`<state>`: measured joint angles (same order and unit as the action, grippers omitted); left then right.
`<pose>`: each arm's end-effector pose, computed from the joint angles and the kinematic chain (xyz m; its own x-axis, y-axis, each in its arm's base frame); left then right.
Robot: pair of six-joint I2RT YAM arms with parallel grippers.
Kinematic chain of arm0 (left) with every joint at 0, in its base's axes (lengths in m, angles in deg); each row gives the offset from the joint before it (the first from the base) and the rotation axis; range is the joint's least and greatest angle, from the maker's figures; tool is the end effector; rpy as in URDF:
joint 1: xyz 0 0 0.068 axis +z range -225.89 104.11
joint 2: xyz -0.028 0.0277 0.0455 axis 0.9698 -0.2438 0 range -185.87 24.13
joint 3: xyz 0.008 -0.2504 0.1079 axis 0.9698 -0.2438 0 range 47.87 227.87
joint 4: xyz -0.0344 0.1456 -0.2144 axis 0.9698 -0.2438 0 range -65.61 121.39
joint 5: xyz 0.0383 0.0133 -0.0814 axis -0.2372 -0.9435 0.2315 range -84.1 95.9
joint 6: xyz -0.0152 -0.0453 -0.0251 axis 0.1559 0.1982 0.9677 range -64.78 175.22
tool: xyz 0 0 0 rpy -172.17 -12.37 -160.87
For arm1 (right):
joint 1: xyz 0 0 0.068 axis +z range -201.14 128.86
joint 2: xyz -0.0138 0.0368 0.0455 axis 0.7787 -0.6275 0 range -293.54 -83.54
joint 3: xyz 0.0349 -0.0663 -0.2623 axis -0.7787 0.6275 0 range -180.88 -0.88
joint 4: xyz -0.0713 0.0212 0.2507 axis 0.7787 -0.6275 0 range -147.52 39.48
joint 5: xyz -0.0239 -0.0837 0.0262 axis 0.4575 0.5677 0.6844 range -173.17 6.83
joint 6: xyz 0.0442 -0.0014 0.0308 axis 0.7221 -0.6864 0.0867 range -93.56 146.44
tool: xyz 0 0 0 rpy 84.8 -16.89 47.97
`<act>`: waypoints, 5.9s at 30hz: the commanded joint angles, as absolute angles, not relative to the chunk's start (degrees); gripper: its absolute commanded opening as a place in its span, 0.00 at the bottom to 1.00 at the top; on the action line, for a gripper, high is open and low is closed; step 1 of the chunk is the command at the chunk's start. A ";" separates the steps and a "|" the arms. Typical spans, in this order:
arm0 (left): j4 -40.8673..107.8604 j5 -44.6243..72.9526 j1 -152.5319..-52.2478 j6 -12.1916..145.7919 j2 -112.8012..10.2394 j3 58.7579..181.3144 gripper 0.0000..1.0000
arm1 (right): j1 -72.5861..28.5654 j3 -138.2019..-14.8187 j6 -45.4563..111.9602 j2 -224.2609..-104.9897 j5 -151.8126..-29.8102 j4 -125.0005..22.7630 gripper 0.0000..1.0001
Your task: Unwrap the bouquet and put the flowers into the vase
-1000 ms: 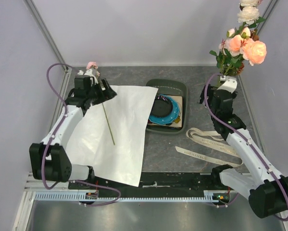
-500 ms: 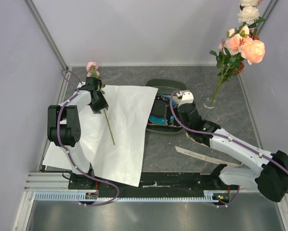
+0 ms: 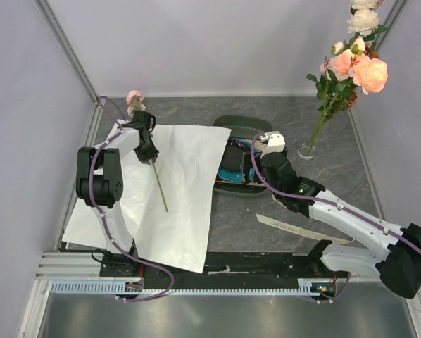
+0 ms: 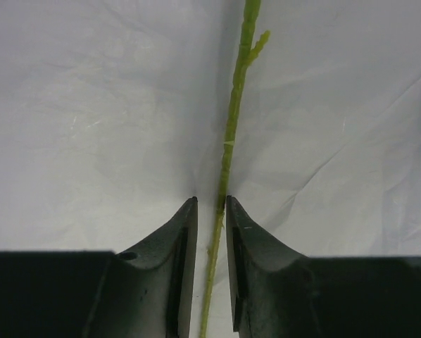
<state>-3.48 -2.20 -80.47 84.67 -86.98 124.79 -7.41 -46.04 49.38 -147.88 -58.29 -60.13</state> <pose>0.3897 -0.0261 0.1697 -0.8248 -0.4223 -0.3761 -0.4326 0.8995 -0.0612 0.1910 0.1620 0.2765 -0.4610 0.0484 -0.8861 -0.1964 0.9682 0.1551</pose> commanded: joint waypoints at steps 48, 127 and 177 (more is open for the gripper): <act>10.68 38.28 -88.46 73.51 -58.55 114.30 0.73 | -14.93 -55.37 87.36 -164.41 -87.22 -38.65 0.98; 8.19 53.63 -99.97 65.06 -59.11 117.39 0.02 | -19.23 -56.50 88.40 -168.09 -84.75 -28.46 0.25; 16.80 35.96 -98.48 67.35 -44.87 109.92 0.72 | -15.36 -62.59 11.16 -124.93 -9.87 -33.71 0.00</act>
<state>14.03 34.61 -98.72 65.90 -44.98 110.04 -14.73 -64.62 17.55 -123.14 -19.03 -53.57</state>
